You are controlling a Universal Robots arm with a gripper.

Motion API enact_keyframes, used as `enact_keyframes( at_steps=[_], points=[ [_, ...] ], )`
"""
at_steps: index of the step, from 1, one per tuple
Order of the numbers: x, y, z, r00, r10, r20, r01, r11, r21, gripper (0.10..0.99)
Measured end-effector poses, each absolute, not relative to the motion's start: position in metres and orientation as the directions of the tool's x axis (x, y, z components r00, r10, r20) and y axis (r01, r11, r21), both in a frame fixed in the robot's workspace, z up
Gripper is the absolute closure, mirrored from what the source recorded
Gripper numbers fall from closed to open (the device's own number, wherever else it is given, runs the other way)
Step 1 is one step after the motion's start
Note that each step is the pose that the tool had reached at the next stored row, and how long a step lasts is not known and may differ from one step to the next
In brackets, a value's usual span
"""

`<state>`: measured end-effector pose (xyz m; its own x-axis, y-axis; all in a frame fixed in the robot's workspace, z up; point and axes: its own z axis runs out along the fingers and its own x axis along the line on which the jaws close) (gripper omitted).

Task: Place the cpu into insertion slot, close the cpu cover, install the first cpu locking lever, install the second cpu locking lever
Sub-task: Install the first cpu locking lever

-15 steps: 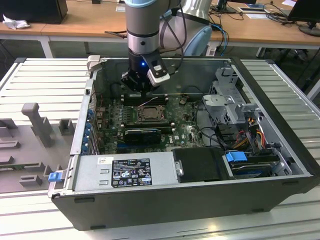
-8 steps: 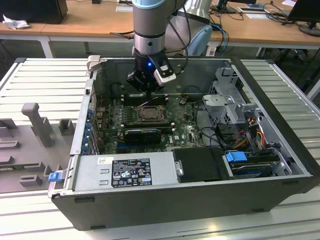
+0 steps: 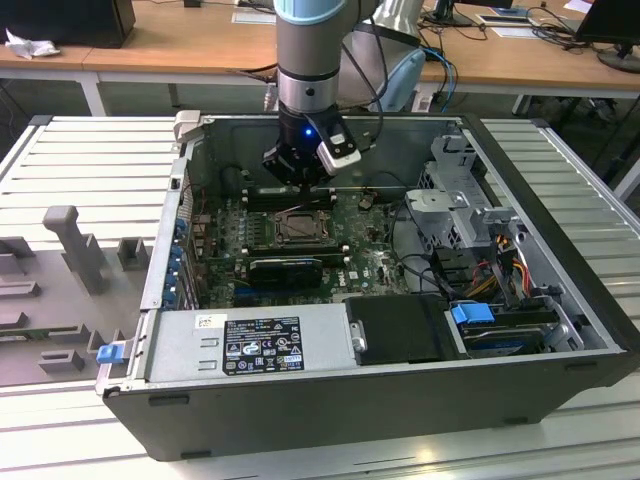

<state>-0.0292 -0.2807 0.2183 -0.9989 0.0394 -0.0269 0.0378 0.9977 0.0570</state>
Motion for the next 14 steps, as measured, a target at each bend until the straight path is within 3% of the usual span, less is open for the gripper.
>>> enact_keyframes(
  at_steps=[9,14],
  points=[
    [-0.024,-0.280,0.211,-1.000,0.002,-0.027,0.001,0.999,0.054,0.980],
    [-0.024,-0.280,0.206,-1.000,-0.001,-0.027,-0.002,1.000,0.030,0.980]
  ],
)
